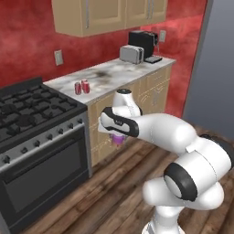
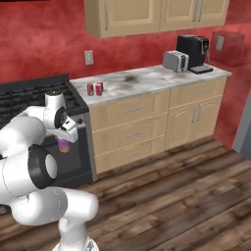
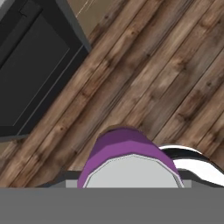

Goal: Four empty soda cans are scattered around the kitchen. Gather all the cans and cluster them next to the stove for recycling.

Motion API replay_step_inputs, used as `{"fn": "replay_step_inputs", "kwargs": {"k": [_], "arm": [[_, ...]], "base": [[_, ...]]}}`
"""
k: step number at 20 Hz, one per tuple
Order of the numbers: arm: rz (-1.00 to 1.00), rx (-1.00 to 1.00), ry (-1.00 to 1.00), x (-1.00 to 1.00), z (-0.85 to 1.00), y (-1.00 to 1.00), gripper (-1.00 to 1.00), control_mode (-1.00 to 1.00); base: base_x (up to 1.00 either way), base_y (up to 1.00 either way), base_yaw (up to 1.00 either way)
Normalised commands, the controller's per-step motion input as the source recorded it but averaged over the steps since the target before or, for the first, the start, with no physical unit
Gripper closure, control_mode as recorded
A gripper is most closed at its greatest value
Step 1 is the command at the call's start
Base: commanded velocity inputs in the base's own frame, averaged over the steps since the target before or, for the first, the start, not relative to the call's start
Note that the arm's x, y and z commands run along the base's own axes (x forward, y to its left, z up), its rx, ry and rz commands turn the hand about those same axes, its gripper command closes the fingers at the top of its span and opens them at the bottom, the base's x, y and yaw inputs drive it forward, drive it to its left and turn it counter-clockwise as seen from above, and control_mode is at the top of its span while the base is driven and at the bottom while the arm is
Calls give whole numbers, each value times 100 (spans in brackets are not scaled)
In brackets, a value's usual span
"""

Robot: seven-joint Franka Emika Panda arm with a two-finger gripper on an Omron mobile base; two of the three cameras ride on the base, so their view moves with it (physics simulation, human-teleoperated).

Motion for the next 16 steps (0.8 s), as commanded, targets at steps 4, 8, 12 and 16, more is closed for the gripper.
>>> {"fn": "replay_step_inputs", "kwargs": {"k": [4, 8, 12, 16], "arm": [[0, 0, 0, 0, 0, 0, 100, 100], [0, 0, 0, 0, 0, 0, 100, 100], [0, 0, 0, 0, 0, 0, 100, 100], [0, 0, 0, 0, 0, 0, 100, 100]], "base": [[57, -23, 6], [50, -26, 12], [42, -25, 15], [34, -14, 24]]}}
